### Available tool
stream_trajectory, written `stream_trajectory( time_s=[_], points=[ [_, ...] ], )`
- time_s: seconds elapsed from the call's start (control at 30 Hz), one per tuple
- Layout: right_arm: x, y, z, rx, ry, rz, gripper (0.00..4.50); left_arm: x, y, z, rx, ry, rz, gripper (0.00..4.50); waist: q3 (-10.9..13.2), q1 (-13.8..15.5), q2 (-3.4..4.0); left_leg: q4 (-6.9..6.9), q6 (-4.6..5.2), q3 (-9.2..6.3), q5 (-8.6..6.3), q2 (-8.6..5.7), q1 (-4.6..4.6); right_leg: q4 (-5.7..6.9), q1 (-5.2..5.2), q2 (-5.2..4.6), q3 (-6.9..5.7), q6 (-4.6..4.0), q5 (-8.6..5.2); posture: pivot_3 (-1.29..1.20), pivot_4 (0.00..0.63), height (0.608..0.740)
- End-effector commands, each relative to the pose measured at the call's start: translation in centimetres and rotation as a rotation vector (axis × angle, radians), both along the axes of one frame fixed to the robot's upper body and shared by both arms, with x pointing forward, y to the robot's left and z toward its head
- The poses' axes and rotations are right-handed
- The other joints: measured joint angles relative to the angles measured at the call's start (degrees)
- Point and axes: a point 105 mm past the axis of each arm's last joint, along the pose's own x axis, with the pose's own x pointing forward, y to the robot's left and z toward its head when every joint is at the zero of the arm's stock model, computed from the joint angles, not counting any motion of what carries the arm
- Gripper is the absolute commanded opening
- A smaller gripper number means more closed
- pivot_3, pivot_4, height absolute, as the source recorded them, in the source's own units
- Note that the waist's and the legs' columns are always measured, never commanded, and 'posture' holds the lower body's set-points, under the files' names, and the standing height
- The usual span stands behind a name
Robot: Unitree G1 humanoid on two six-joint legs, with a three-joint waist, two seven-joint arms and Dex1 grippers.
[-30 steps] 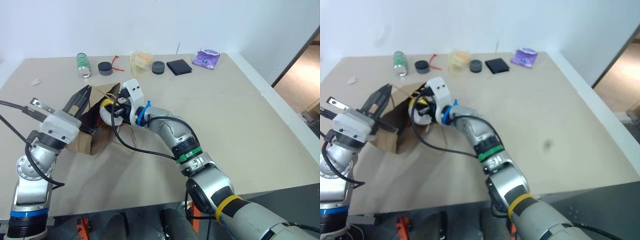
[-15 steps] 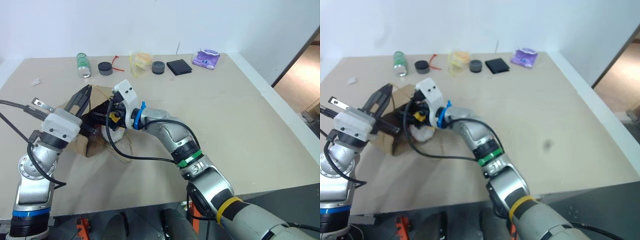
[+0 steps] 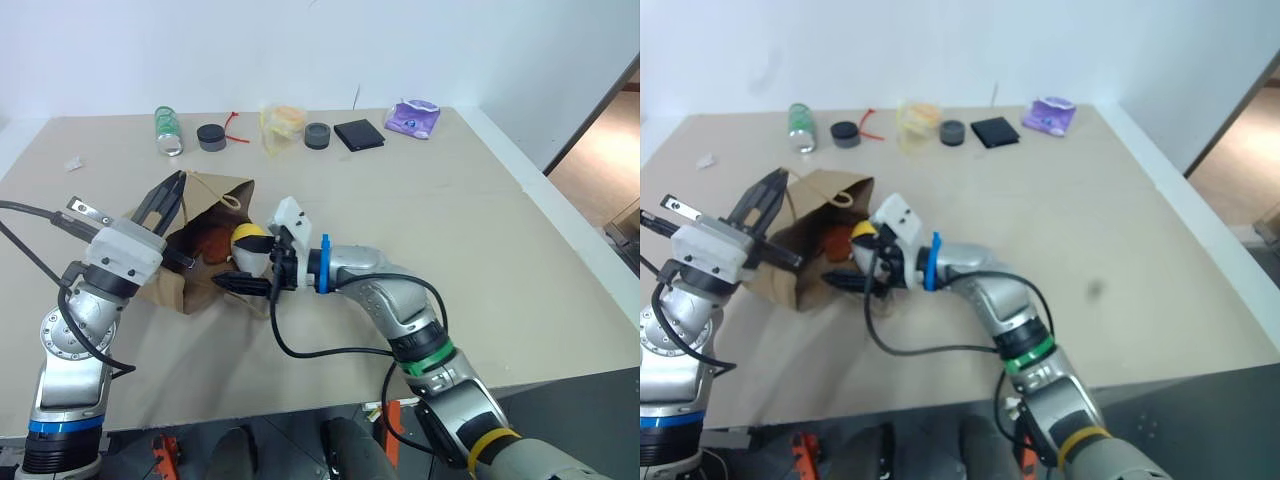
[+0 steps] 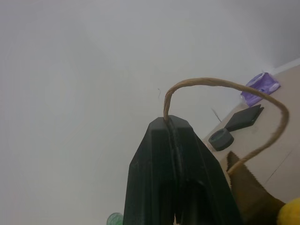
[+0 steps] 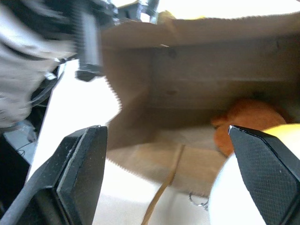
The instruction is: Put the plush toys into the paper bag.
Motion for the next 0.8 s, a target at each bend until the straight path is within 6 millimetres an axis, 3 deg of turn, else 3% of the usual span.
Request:
stream_trajectory(
  time_s=[0.03, 0.13, 0.27, 0.4, 0.63, 0.8],
  points=[
    [-0.9, -1.4, 1.8, 0.067, -0.067, 0.043, 4.45, -0.4, 0.0, 0.8, -0.002, -0.036, -0.006, 0.00, 0.00, 0.09, 0.00, 0.00, 0.00, 0.00, 0.00, 0.00, 0.00, 0.00, 0.01, -0.01, 0.00, 0.00, 0.00, 0.00, 0.150, 0.740],
    [-0.6, -3.4, 1.1, 0.035, -0.067, 0.019, 4.45, -0.4, 0.0, 0.7, 0.003, -0.031, -0.010, 0.00, 0.00, 0.36, -0.01, 0.01, 0.00, 0.03, 0.00, -0.02, -0.01, -0.01, 0.02, -0.03, 0.03, 0.02, -0.01, 0.00, 0.150, 0.740],
    [0.6, -5.4, -1.6, -0.067, -0.068, -0.056, 4.45, -0.3, 0.1, 0.7, 0.005, -0.030, -0.007, 0.00, 0.00, 0.45, -0.01, 0.02, 0.00, 0.05, 0.00, -0.02, 0.02, -0.01, 0.02, -0.04, 0.04, 0.03, -0.01, 0.00, 0.150, 0.740],
    [0.9, -6.4, -3.3, -0.118, -0.060, -0.086, 4.45, -0.3, 0.1, 0.8, 0.008, -0.029, -0.009, 0.00, 0.00, 0.48, -0.01, 0.02, 0.00, 0.05, 0.00, -0.02, 0.03, -0.01, 0.03, -0.03, 0.06, 0.02, -0.01, 0.00, 0.150, 0.740],
    [-2.4, -5.4, -5.0, -0.207, -0.181, 0.083, 4.45, -0.2, 0.1, 0.8, 0.009, -0.027, -0.012, 0.00, 0.00, 0.53, -0.01, 0.02, 0.00, 0.05, 0.00, -0.02, 0.03, -0.01, 0.03, -0.02, 0.07, 0.04, -0.03, 0.00, 0.150, 0.740],
    [-1.5, -4.2, -7.2, -0.283, -0.313, 0.040, 4.45, -0.2, 0.1, 0.7, 0.010, -0.026, -0.011, 0.00, -0.04, 0.54, -0.08, 0.06, -0.02, 0.06, 0.01, -0.02, 0.07, -0.01, 0.06, -0.02, 0.07, 0.05, 0.00, 0.00, 0.150, 0.740]
  ],
)
